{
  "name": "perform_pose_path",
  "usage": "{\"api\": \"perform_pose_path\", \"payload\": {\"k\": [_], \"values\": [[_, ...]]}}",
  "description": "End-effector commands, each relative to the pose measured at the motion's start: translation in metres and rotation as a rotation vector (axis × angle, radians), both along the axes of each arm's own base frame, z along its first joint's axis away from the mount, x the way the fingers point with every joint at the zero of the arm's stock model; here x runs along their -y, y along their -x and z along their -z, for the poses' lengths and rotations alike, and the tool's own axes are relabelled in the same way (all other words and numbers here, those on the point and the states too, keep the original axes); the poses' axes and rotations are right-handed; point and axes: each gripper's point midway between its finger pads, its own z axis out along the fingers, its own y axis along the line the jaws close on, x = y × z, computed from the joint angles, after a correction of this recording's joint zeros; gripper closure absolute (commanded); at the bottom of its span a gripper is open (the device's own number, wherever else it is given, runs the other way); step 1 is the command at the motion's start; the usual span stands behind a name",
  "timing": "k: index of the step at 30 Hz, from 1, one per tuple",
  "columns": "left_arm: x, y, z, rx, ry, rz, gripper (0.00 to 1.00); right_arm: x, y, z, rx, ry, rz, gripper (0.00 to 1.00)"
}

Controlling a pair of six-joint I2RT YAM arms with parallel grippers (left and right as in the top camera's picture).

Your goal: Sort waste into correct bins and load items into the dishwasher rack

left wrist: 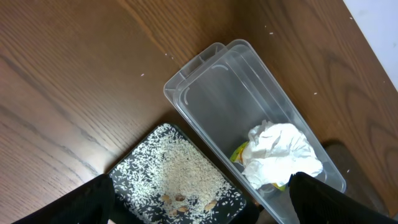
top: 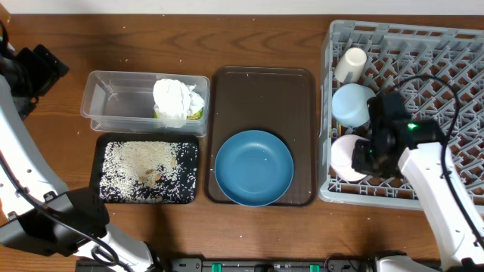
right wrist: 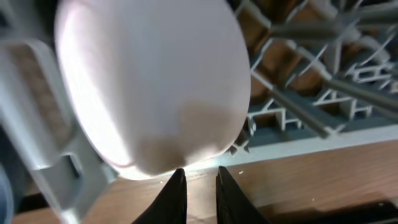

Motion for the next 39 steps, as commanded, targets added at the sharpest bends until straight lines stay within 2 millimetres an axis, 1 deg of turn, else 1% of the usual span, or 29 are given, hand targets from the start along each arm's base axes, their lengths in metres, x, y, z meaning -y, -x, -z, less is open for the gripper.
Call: {"api": "perform_pose_path", "payload": {"k": [1, 3, 4, 6, 8, 10, 12, 15, 16, 18, 20, 22, 26, 30, 36, 39], "values": [[-0.003, 0.001, 0.002, -0.007, -0.001, -0.009, 0.08, -0.005, -0.02, -0.037, 0.087, -0.023, -0.064, 0.84], [-0.003, 0.001, 0.002, -0.007, -0.001, -0.009, 0.08, -0.015, -0.026, -0.055, 0.122, -0.074, -0.122, 0.81], [-0.003, 0.001, 0.002, -0.007, -0.001, -0.009, 0.08, -0.021, -0.029, -0.061, 0.141, -0.1, -0.141, 0.78], [-0.003, 0.001, 0.002, -0.007, -0.001, -0.009, 0.08, -0.026, -0.036, -0.071, 0.178, -0.129, -0.151, 0.77], [-0.003, 0.001, 0.002, -0.007, -0.001, -0.009, 0.08, -0.027, -0.046, -0.074, 0.221, -0.128, -0.153, 0.77], [-0.003, 0.001, 0.002, -0.007, -0.001, -0.009, 0.08, -0.028, -0.059, -0.073, 0.265, -0.127, -0.153, 0.8], [-0.003, 0.001, 0.002, -0.007, -0.001, -0.009, 0.08, -0.03, -0.073, -0.068, 0.315, -0.133, -0.146, 0.8], [-0.003, 0.001, 0.002, -0.007, -0.001, -0.008, 0.08, -0.035, -0.09, -0.058, 0.369, -0.136, -0.157, 0.79], [-0.003, 0.001, 0.002, -0.007, -0.001, -0.009, 0.08, -0.037, -0.095, -0.054, 0.382, -0.138, -0.161, 0.78], [-0.003, 0.001, 0.002, -0.007, -0.002, -0.009, 0.08, -0.042, -0.104, -0.046, 0.411, -0.142, -0.176, 0.71], [-0.003, 0.001, 0.002, -0.007, -0.001, -0.009, 0.08, -0.049, -0.114, -0.035, 0.434, -0.147, -0.192, 0.7], [-0.003, 0.001, 0.002, -0.007, -0.001, -0.009, 0.08, -0.055, -0.122, -0.026, 0.445, -0.147, -0.208, 0.67], [-0.003, 0.001, 0.002, -0.007, -0.001, -0.009, 0.08, -0.065, -0.135, -0.012, 0.451, -0.141, -0.254, 0.66], [-0.003, 0.001, 0.002, -0.007, -0.001, -0.009, 0.08, -0.071, -0.143, 0.001, 0.443, -0.143, -0.263, 0.68], [-0.003, 0.001, 0.002, -0.007, -0.001, -0.009, 0.08, -0.071, -0.142, 0.017, 0.401, -0.138, -0.262, 0.69], [-0.003, 0.001, 0.002, -0.007, -0.001, -0.009, 0.08, -0.075, -0.141, 0.022, 0.384, -0.139, -0.271, 0.7]]}}
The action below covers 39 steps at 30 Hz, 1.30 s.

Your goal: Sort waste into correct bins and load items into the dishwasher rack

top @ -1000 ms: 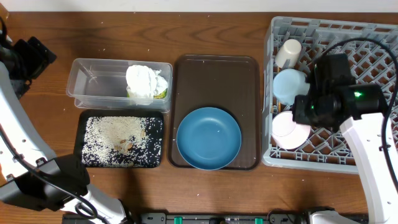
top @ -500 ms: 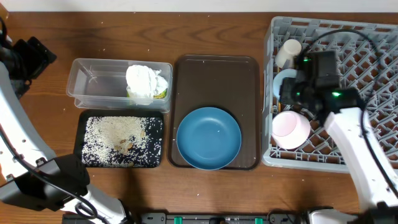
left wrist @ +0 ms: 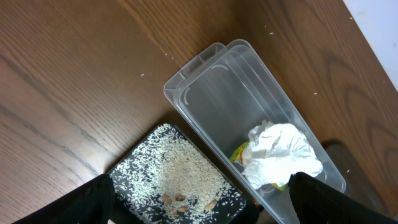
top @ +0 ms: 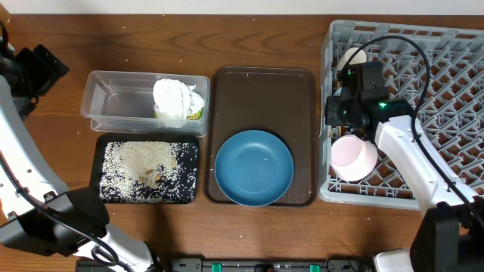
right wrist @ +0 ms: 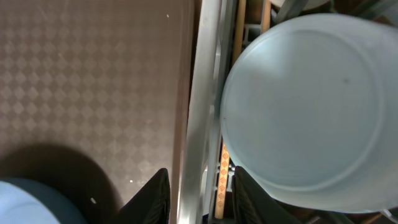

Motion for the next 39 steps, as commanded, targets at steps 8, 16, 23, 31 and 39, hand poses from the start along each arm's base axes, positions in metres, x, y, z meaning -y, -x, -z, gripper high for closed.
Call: {"api": "perform_pose_path", "payload": {"k": [8, 16, 23, 31, 39], "values": [[-0.003, 0.001, 0.002, -0.007, -0.001, -0.009, 0.08, -0.029, 0.013, 0.015, -0.047, 0.012, -0.087, 0.82], [-0.003, 0.001, 0.002, -0.007, -0.001, -0.009, 0.08, -0.023, 0.025, 0.021, -0.093, 0.071, -0.073, 0.84], [-0.003, 0.001, 0.002, -0.007, -0.001, -0.009, 0.08, -0.022, 0.034, 0.024, -0.134, 0.076, -0.077, 0.98], [-0.003, 0.001, 0.002, -0.007, -0.001, -0.009, 0.08, -0.03, 0.041, 0.026, -0.164, 0.03, -0.1, 0.99], [-0.003, 0.001, 0.002, -0.007, -0.001, -0.009, 0.08, -0.039, 0.05, 0.027, -0.192, 0.022, -0.13, 0.99]]}}
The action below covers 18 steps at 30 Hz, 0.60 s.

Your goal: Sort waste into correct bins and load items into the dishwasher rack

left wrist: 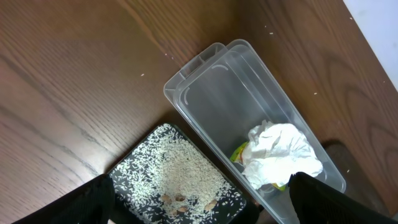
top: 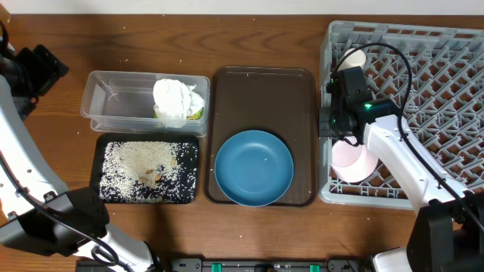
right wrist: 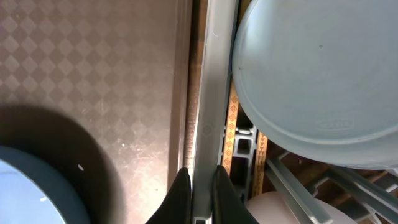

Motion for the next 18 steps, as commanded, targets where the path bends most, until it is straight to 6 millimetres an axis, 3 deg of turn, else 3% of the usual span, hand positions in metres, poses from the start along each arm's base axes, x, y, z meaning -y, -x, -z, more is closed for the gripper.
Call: {"api": "perform_pose_path", "payload": {"k": [1, 9, 18], "values": [[-0.003, 0.001, 0.002, -0.007, -0.001, -0.009, 0.08, -0.032, 0.02, 0.01, -0.07, -0.066, -0.113, 0.99], [-0.003, 0.0, 0.002, -0.007, -0.001, -0.009, 0.08, -0.051, 0.025, 0.009, -0.061, -0.066, -0.17, 0.99], [-0.003, 0.001, 0.002, -0.007, -0.001, -0.009, 0.08, -0.047, 0.027, 0.01, -0.068, -0.038, -0.163, 0.94]]}}
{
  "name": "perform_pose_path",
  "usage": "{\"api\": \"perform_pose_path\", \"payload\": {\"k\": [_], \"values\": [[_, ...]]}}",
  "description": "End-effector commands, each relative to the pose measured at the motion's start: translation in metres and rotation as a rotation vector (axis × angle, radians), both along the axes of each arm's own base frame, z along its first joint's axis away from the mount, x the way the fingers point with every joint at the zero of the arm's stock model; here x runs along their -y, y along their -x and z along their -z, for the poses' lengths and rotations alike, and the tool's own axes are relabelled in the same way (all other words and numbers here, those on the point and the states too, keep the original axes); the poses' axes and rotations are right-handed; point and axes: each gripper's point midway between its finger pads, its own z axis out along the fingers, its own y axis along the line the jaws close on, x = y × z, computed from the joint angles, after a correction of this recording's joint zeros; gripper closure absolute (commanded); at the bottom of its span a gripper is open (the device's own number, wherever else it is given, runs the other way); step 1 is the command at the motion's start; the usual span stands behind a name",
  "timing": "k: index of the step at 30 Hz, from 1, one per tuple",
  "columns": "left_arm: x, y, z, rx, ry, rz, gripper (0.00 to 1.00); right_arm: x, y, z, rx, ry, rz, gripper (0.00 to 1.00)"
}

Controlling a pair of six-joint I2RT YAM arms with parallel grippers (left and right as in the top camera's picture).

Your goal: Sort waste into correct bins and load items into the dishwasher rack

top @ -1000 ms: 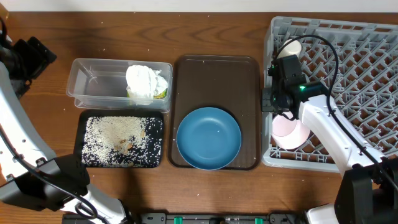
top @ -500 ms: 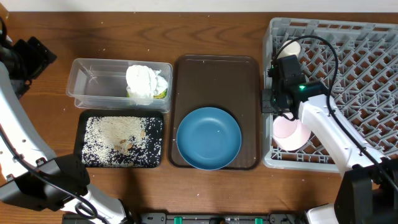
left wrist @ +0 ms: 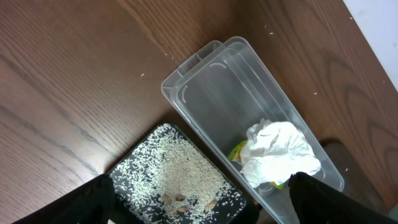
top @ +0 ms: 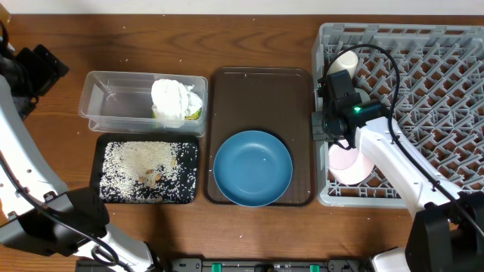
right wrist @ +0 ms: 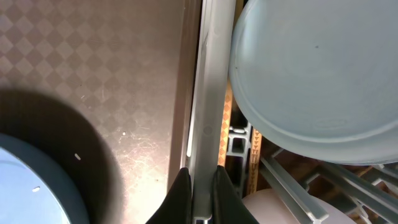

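The grey dishwasher rack (top: pixel 393 30) stands at the right, holding a white cup (top: pixel 344 60), a pale blue bowl (right wrist: pixel 311 68) and a pink bowl (top: pixel 344 162). My right gripper (right wrist: pixel 199 177) is shut on the rack's left rim (right wrist: pixel 211 93), beside the brown tray (top: pixel 261 91). A blue plate (top: pixel 252 168) lies on that tray. At the far left, high above the table, my left gripper (left wrist: pixel 199 202) hangs open and holds nothing.
A clear bin (top: pixel 113 102) with crumpled white tissue (top: pixel 172 98) and a yellow-green wrapper sits left of the tray. In front of it lies a black tray (top: pixel 147 170) of rice and a few nuts. Cables run over the rack.
The rack has shifted left, up against the brown tray, with my right gripper still shut on its left rim. The clear bin sits a touch further left. The left arm is unchanged.
My right gripper was at the pink bowl at the rack's front left. Then it was open over the rack's left rim beside the pale blue bowl. Then it was shut on that rim. Now the rack stands further left.
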Motion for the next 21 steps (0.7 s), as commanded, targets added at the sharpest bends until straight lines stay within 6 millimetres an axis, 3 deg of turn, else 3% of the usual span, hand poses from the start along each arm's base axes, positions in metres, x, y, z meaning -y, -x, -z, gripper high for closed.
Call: {"api": "perform_pose_path", "payload": {"k": [1, 6, 11, 16, 21], "values": [[-0.003, 0.001, 0.002, -0.007, -0.001, -0.009, 0.08, -0.03, 0.018, 0.01, -0.071, -0.076, -0.107, 0.92], [-0.003, 0.001, 0.002, -0.007, -0.001, -0.009, 0.08, -0.019, 0.006, 0.0, -0.026, -0.028, -0.084, 0.85], [-0.003, 0.001, 0.002, -0.007, -0.001, -0.009, 0.08, -0.027, -0.007, -0.043, 0.025, -0.062, -0.092, 0.82], [-0.003, 0.001, 0.002, -0.007, -0.001, -0.009, 0.08, -0.064, 0.002, -0.081, 0.021, -0.173, -0.184, 0.73], [-0.003, 0.001, 0.002, -0.007, -0.001, -0.009, 0.08, -0.101, 0.029, -0.077, -0.038, -0.229, -0.293, 0.58]]}}
